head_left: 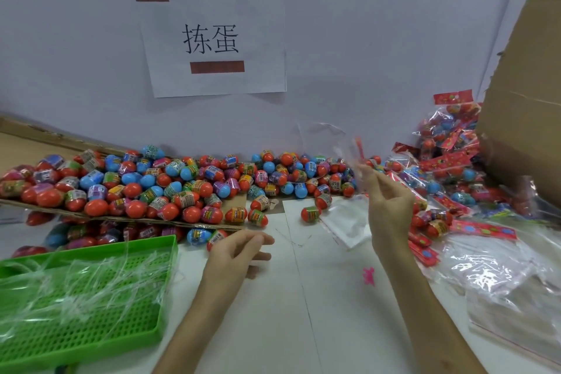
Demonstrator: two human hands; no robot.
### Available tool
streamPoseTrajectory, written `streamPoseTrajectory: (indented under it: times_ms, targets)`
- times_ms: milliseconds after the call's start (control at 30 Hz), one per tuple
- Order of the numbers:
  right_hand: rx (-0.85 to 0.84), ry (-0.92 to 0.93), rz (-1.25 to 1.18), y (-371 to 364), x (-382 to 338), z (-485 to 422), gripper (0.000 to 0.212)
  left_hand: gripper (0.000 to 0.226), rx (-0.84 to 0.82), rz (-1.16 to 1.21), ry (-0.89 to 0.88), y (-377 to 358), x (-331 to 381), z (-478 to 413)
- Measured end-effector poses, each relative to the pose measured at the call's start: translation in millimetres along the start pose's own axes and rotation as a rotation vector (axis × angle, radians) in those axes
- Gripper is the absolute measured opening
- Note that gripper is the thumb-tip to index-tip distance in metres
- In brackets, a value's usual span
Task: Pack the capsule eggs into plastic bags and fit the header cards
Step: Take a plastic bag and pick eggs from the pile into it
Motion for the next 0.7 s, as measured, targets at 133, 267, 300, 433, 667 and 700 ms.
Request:
streamPoseTrajectory:
  times_ms: [133,267,300,433,667,700]
  targets:
    - [-0.358,0.129,0.184,-45.5,9.2,31.6,0.019,0.033,-0.131,0.134,-0.081,-8.8,8.5,3.4]
    - [-0.646,0.289,0.276,-78.5,22.9,72.3,0.022,0.028,-0.018,0.136,-0.151,-5.0,12.1,4.2]
    - [-0.656,0.300,0.287,-80.9,25.3,75.8,0.023,0.021,0.031,0.140,-0.167,-1.5,11.8,3.5]
    - [-0.600,0.317,0.295,-80.1,26.6,76.6,0.022,0.023,0.078,0.138,-0.201,3.6,14.3,3.8]
    - [-0.626,0.272,0.297,-81.5,29.8,80.9,0.020,0.034,0.067,0.128,-0.178,3.2,14.0,5.1]
    - [-0.633,0.269,0.295,-82.2,30.2,81.5,0.021,0.028,0.066,0.145,-0.172,2.6,13.2,5.0]
Point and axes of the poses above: each hand's wrist, its own z-axis away from the middle knuckle, its own y-axis out of the back of the hand, x = y × z, the point moved 5 cm from there along -z, towards the middle knuckle, and after that the axes turned 7 degrees about -z, right-handed, at the moved point
